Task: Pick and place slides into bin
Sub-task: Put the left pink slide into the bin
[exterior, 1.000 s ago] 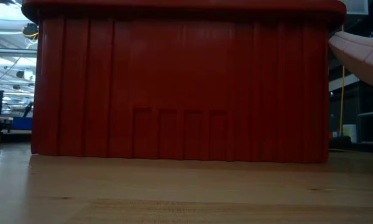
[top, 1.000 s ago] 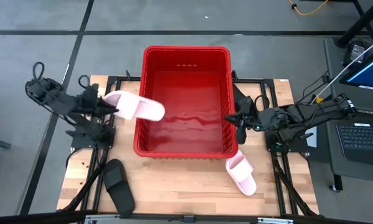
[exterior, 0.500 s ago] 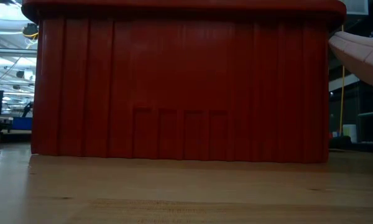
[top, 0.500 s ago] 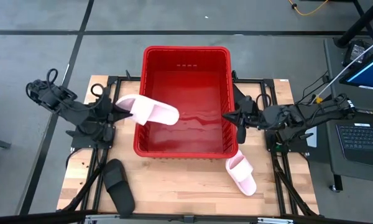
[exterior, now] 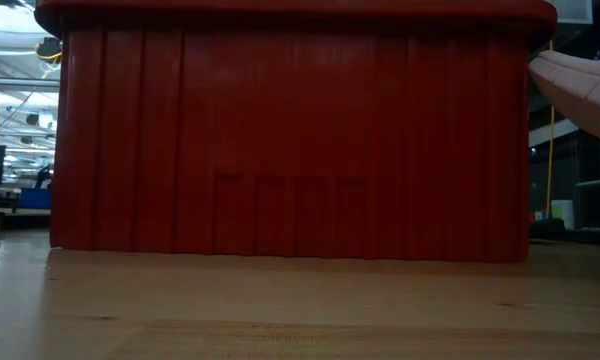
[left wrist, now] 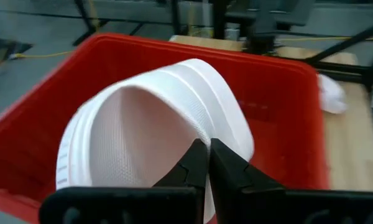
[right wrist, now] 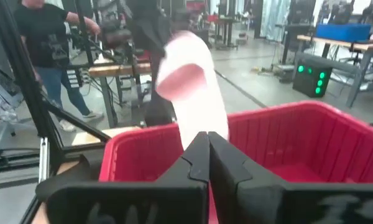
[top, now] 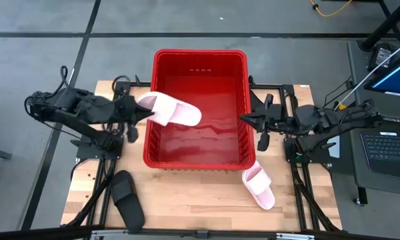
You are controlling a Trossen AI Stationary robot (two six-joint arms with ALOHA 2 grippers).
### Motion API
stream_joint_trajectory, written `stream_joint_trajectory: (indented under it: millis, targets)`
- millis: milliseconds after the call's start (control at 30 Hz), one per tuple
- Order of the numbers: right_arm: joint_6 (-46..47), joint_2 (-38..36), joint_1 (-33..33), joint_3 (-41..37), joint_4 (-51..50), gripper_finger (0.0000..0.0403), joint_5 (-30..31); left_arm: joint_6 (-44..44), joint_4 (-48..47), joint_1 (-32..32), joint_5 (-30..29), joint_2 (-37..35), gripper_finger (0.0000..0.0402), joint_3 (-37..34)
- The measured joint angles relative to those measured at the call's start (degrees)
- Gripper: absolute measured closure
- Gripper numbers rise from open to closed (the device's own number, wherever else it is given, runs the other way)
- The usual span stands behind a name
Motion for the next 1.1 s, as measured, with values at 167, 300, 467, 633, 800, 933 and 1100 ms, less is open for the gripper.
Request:
stream_joint_trajectory:
  millis: [167,300,467,633,800,933,1100]
  targets:
    - [-5.23,1.71,0.0,3.15,-0.46,0.0397,0.03,4.51,1.58,6.75,7.52,3.44,0.0399,1.61]
    - [-7.3,4.85,-0.07,7.97,-4.95,0.0391,0.06,7.2,3.41,11.29,14.53,6.57,0.0399,2.61]
    - [-5.3,10.25,-1.51,17.01,-16.05,0.0362,0.03,9.27,3.43,15.5,19.23,10.39,0.0399,5.32]
    - [-5.56,14.99,-2.01,25.84,-26.17,0.0333,-0.13,11.2,3.2,17.17,21.46,12.96,0.0399,8.32]
    - [-10.0,18.44,-2.01,30.97,-29.11,0.032,-2.14,14.28,2.9,17.75,25.28,14.19,0.0399,10.18]
    - [-9.97,20.65,-2.05,35.36,-32.59,0.0318,-3.59,14.34,2.11,17.81,25.83,14.32,0.0399,10.31]
    - [-10.73,23.37,-2.05,40.33,-35.53,0.0318,-5.17,14.34,0.88,17.79,26.02,14.33,0.0399,10.31]
